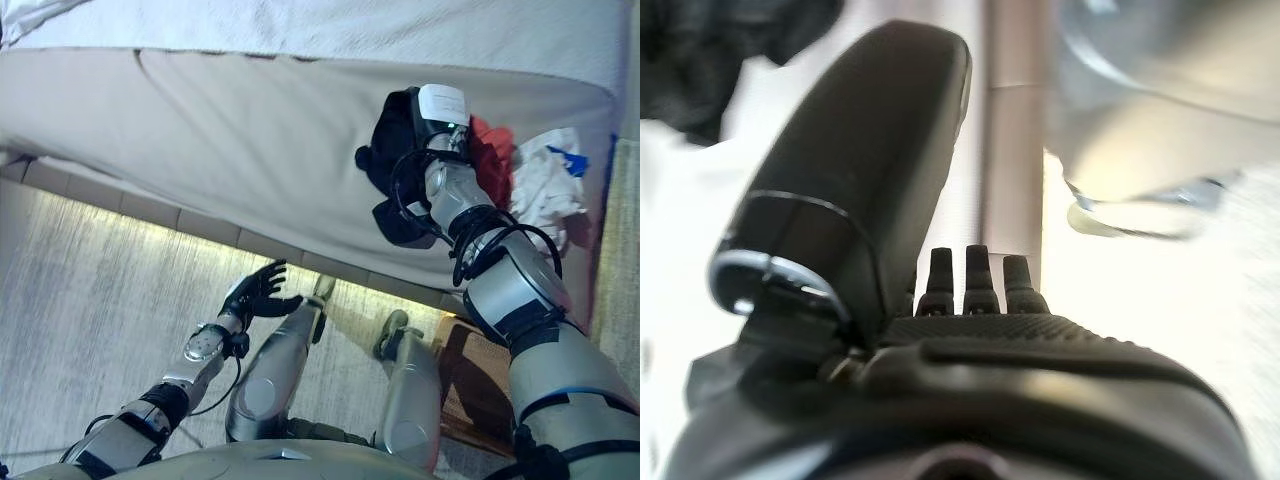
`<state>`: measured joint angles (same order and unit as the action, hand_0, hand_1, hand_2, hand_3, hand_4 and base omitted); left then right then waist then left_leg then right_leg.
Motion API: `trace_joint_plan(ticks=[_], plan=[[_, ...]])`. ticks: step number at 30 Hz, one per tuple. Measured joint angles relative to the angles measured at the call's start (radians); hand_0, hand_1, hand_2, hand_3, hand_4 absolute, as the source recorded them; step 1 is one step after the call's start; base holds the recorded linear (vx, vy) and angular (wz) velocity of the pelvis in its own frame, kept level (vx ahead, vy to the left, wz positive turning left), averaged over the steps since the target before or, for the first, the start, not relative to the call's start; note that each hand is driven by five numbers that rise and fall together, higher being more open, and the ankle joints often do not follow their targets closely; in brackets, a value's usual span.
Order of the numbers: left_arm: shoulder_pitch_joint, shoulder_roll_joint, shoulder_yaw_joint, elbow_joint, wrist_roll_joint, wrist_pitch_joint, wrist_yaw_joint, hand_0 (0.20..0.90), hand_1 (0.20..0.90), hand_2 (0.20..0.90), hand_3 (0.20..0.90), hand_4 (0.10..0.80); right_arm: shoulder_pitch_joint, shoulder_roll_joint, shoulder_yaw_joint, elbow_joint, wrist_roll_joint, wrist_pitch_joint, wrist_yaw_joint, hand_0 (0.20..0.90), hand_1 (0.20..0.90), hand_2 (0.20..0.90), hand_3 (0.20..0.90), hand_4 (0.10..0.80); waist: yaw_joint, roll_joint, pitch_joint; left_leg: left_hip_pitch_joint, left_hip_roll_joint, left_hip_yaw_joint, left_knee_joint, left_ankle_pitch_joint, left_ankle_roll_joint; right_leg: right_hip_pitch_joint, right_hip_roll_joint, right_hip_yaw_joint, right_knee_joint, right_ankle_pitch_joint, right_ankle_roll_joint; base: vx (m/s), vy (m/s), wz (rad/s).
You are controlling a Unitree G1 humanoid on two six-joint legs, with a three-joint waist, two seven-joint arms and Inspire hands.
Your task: Pick up the clothes from the bed and place them into the basket
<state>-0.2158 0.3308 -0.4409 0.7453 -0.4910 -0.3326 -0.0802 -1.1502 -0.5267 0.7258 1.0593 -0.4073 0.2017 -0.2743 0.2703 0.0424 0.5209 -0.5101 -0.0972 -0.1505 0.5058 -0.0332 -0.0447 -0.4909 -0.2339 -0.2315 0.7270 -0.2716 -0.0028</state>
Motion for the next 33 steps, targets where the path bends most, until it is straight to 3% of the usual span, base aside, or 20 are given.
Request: trace_joint_plan(ticks=[5, 18, 19, 21, 23, 25, 26, 27, 28, 29, 33], plan=[[0.011, 0.082, -0.010, -0.196, -0.123, -0.027, -0.039, 0.900, 0.900, 0.900, 0.900, 0.800, -0.080, -0.046, 0.046, 0.076, -0.009, 0.042, 0.065, 0.900, 0.900, 0.900, 0.900, 0.800, 0.015, 0.039, 0.026, -0.146, -0.024, -0.003, 0.143, -0.040, 0.005, -0.135, -0.028, 0.009, 0.130, -0.031, -0.005, -0.008, 0.049, 0.10], [0.093, 0.159, -0.011, -0.370, -0.241, -0.044, -0.022, 0.900, 0.900, 0.900, 0.900, 0.800, -0.271, -0.109, 0.121, 0.127, -0.091, 0.106, 0.255, 0.900, 0.900, 0.900, 0.900, 0.800, 0.034, 0.047, 0.030, -0.371, -0.025, 0.012, 0.273, -0.052, 0.002, -0.371, -0.035, 0.054, 0.274, -0.042, -0.007, -0.004, 0.005, 0.03], [0.104, 0.164, -0.009, -0.382, -0.258, -0.044, -0.024, 0.900, 0.900, 0.900, 0.900, 0.800, -0.275, -0.116, 0.120, 0.129, -0.068, 0.104, 0.259, 0.300, 0.300, 0.300, 0.200, 0.100, 0.036, 0.047, 0.030, -0.373, -0.024, 0.012, 0.271, -0.053, 0.001, -0.374, -0.034, 0.055, 0.274, -0.042, -0.007, -0.001, -0.048, -0.01], [0.109, 0.165, 0.001, -0.392, -0.274, -0.044, -0.024, 0.900, 0.900, 0.900, 0.900, 0.800, -0.280, -0.129, 0.112, 0.140, -0.014, 0.097, 0.258, 0.300, 0.300, 0.300, 0.200, 0.100, 0.038, 0.047, 0.030, -0.373, -0.025, 0.015, 0.264, -0.063, -0.015, -0.375, -0.037, 0.057, 0.266, -0.042, -0.007, 0.007, -0.060, 0.02], [0.129, 0.167, 0.016, -0.399, -0.275, -0.043, -0.025, 0.900, 0.900, 0.900, 0.900, 0.800, -0.280, -0.130, 0.105, 0.149, 0.013, 0.069, 0.256, 0.300, 0.300, 0.300, 0.200, 0.100, 0.043, 0.048, 0.030, -0.374, -0.023, 0.018, 0.301, -0.086, -0.010, -0.369, -0.042, 0.059, 0.272, -0.042, -0.006, 0.015, -0.057, -0.25], [0.130, 0.174, 0.018, -0.408, -0.279, -0.042, -0.027, 0.900, 0.900, 0.900, 0.900, 0.800, -0.284, -0.144, 0.080, 0.156, 0.041, 0.028, 0.250, 0.300, 0.300, 0.300, 0.200, 0.100, 0.046, 0.048, 0.030, -0.370, -0.008, 0.024, 0.287, -0.085, -0.012, -0.369, -0.022, 0.055, 0.325, -0.044, -0.004, 0.028, -0.015, -0.12], [0.130, 0.186, 0.018, -0.422, -0.288, -0.042, -0.033, 0.900, 0.900, 0.900, 0.900, 0.800, -0.278, -0.159, 0.065, 0.159, 0.055, 0.013, 0.245, 0.300, 0.300, 0.300, 0.200, 0.100, 0.039, 0.048, 0.030, -0.367, -0.010, 0.030, 0.281, -0.085, -0.013, -0.347, -0.012, 0.035, 0.375, -0.055, -0.015, 0.037, -0.001, 0.39], [0.126, 0.189, 0.021, -0.426, -0.294, -0.043, -0.043, 0.900, 0.900, 0.900, 0.900, 0.800, -0.275, -0.180, 0.047, 0.162, 0.077, -0.003, 0.232, 0.300, 0.300, 0.300, 0.200, 0.100, 0.031, 0.046, 0.032, -0.370, -0.020, 0.049, 0.298, -0.102, -0.027, -0.311, -0.015, 0.030, 0.334, -0.136, -0.072, 0.032, 0.006, 0.26], [0.134, 0.190, 0.025, -0.427, -0.296, -0.044, -0.044, 0.900, 0.900, 0.900, 0.900, 0.800, -0.264, -0.180, 0.034, 0.158, 0.086, -0.028, 0.213, 0.300, 0.300, 0.300, 0.200, 0.100, 0.033, 0.050, 0.033, -0.374, -0.021, 0.049, 0.414, -0.137, 0.029, -0.298, -0.014, 0.034, 0.331, -0.136, -0.071, 0.037, 0.010, -0.16], [0.161, 0.191, 0.025, -0.421, -0.296, -0.043, -0.044, 0.900, 0.900, 0.900, 0.900, 0.800, -0.237, -0.176, 0.035, 0.144, 0.095, -0.058, 0.209, 0.300, 0.300, 0.300, 0.200, 0.100, 0.037, 0.053, 0.031, -0.292, -0.013, 0.049, 0.422, -0.173, 0.024, -0.277, -0.005, 0.036, 0.327, -0.135, -0.069, 0.033, 0.015, -0.37], [0.174, 0.186, 0.021, -0.412, -0.295, -0.037, -0.046, 0.900, 0.900, 0.900, 0.900, 0.800, -0.158, -0.182, 0.026, 0.137, 0.140, -0.101, 0.196, 0.300, 0.300, 0.300, 0.200, 0.100, 0.012, 0.053, 0.034, -0.202, -0.006, 0.072, 0.344, -0.170, 0.018, -0.185, 0.002, 0.055, 0.263, -0.126, -0.054, 0.039, 0.003, -0.06]])
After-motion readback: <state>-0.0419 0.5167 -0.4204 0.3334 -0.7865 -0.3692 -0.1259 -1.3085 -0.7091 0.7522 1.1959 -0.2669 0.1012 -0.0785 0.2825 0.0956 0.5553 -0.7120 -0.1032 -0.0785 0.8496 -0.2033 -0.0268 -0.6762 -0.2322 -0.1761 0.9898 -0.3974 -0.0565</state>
